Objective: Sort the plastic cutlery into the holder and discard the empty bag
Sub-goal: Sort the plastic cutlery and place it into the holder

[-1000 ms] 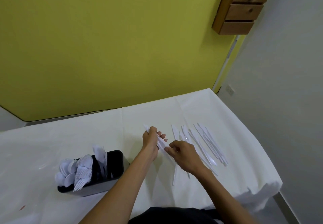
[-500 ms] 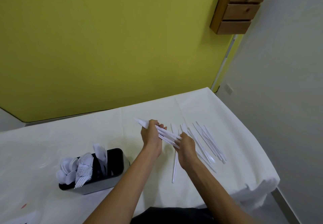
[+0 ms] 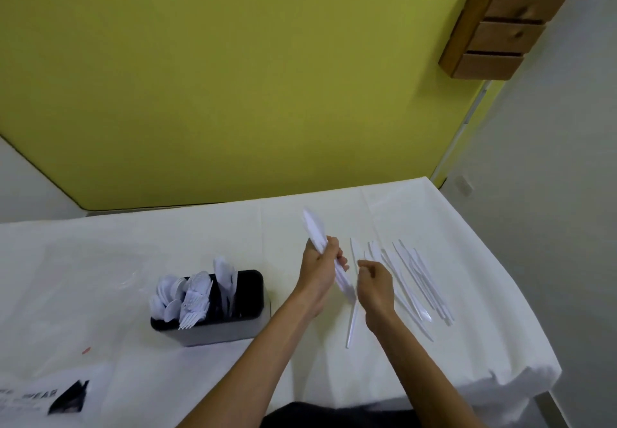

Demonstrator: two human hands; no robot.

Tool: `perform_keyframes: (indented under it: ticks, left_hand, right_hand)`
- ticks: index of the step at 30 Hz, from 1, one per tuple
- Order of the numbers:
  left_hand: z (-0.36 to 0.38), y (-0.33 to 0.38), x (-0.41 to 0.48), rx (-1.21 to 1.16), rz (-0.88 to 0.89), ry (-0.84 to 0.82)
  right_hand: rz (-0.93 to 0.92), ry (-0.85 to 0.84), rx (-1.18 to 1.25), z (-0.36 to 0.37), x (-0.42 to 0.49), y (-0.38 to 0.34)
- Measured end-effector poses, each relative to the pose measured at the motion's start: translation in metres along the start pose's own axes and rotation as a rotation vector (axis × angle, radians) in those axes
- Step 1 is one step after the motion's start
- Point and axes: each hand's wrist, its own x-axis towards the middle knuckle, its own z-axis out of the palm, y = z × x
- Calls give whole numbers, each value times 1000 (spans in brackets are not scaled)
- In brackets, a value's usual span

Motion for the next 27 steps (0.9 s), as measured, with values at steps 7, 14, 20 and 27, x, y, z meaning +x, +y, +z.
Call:
perform_keyframes:
  ticks: [7, 14, 20, 27]
  left_hand:
    - [-47, 11, -6, 619, 73, -66]
    - [-77, 25, -28, 626, 146, -93]
    - [-112, 61, -60, 319, 362, -14]
    - [-160, 61, -59, 202, 419, 275]
  right_hand:
    - [-713, -262, -173, -5, -46, -107]
    - [-735, -577, -296, 2, -70, -131]
    - [-740, -606, -168, 26, -83, -131]
    - [-591, -514, -82, 65, -74, -91]
